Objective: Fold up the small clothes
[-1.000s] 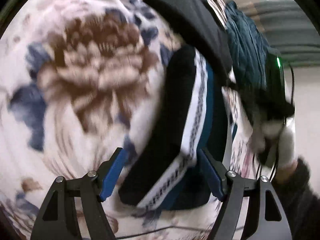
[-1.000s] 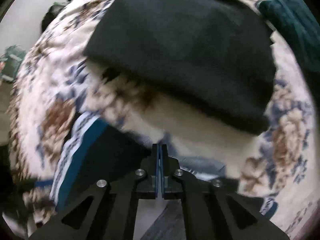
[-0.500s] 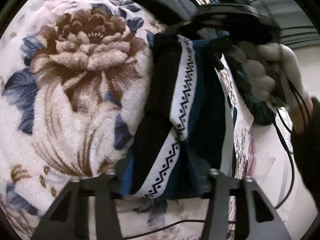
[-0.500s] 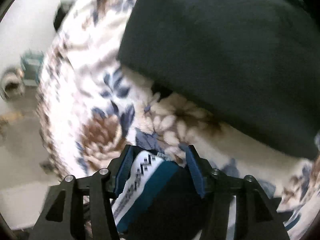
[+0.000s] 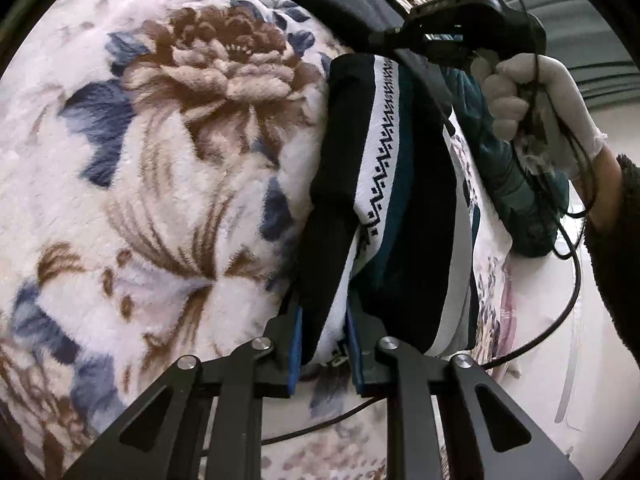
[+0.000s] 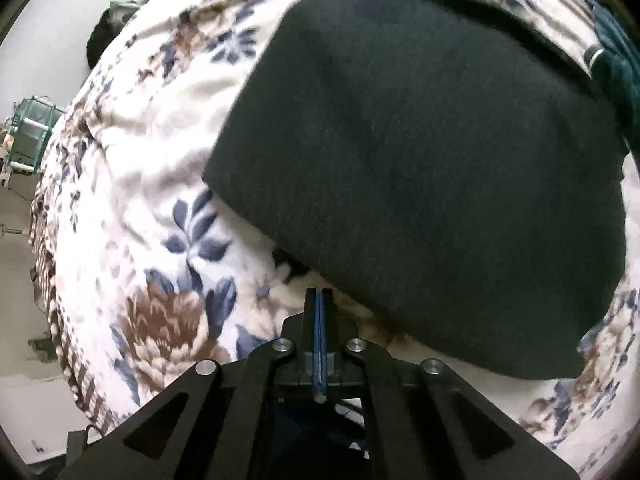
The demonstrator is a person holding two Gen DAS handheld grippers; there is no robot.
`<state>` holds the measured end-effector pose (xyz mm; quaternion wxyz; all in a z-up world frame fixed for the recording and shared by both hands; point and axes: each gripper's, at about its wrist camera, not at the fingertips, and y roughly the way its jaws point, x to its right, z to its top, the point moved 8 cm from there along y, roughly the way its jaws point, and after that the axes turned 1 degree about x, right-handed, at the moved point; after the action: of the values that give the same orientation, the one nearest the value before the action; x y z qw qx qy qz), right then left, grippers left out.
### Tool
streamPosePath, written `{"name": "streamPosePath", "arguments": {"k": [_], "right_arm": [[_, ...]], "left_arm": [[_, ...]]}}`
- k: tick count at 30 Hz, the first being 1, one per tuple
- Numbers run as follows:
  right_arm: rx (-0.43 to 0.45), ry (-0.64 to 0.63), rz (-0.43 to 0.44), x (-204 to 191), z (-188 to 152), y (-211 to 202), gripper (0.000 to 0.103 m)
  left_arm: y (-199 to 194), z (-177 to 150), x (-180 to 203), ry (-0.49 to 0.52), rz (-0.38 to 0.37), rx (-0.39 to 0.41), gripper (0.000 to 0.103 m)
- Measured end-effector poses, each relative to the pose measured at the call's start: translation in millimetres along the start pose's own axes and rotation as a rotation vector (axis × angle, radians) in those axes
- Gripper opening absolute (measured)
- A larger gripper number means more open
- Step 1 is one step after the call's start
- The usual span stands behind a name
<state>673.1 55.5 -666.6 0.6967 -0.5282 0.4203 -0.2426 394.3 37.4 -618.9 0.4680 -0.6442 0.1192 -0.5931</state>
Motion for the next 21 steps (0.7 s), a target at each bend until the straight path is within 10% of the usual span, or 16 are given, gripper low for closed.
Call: {"name": "streamPosePath", "arguments": {"k": [5, 9, 11, 21], "right_arm": [[-0.201, -0.076, 0.049, -19.8, -25.5, 19.8, 0.047], [-0.317, -0.131, -0.010, -26.9, -55.2, 40.9, 0.044], [-0.252, -0.150, -0.006, -29.7, -55.2, 36.1, 0.009], [-0.065, -0.007, -0.081, -16.4, -35.7, 25.3, 0.005]], "left_arm": [[-1.7, 6.6, 1.5, 0.037, 0.029, -0.009, 0.016], [-1.0, 5.5, 2.3, 0.049, 0.045, -0.003, 0.016], [-1.0, 4.1, 3.1, 0.040, 0.044, 0.004, 0.016], [-6.4, -19.2, -7.2, 0.000, 0.049, 0.014, 0.012]]}}
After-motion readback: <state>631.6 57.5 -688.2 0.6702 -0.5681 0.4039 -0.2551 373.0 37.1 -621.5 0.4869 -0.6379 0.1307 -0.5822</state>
